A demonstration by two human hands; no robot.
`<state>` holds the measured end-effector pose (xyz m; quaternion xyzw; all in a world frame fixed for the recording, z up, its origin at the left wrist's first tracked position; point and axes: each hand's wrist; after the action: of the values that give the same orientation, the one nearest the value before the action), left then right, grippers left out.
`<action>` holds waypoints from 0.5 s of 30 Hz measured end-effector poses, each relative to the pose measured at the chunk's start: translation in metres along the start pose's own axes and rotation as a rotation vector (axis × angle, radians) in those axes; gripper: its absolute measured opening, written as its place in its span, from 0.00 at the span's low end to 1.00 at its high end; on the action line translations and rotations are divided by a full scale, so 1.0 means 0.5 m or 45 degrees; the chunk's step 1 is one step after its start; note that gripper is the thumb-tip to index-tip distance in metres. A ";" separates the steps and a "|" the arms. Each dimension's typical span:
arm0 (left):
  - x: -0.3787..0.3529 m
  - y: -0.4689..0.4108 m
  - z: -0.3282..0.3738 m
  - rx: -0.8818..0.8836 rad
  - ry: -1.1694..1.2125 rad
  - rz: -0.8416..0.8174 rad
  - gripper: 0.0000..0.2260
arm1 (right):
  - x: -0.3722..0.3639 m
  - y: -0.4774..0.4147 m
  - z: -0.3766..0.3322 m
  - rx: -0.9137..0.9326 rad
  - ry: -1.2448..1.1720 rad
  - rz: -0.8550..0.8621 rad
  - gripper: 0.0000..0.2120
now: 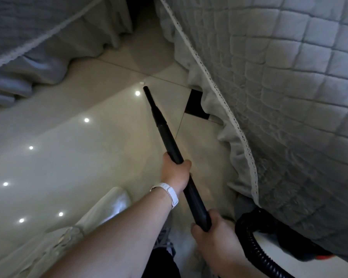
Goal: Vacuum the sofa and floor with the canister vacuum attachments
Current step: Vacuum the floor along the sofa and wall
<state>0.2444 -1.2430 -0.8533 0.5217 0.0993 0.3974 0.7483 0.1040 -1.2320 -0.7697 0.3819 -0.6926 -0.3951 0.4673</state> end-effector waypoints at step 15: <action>0.037 -0.020 0.056 0.010 0.064 -0.010 0.08 | 0.024 -0.001 -0.078 0.027 0.038 0.007 0.12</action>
<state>0.2772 -1.2511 -0.8449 0.5141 0.1217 0.4069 0.7452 0.1379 -1.2507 -0.7563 0.3906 -0.6908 -0.3808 0.4746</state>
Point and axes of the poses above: each hand's wrist, its own y-axis away from the middle knuckle, its own x-axis out of the back of the hand, z = x × y, and after that the axes turned 4 degrees about x, right-handed
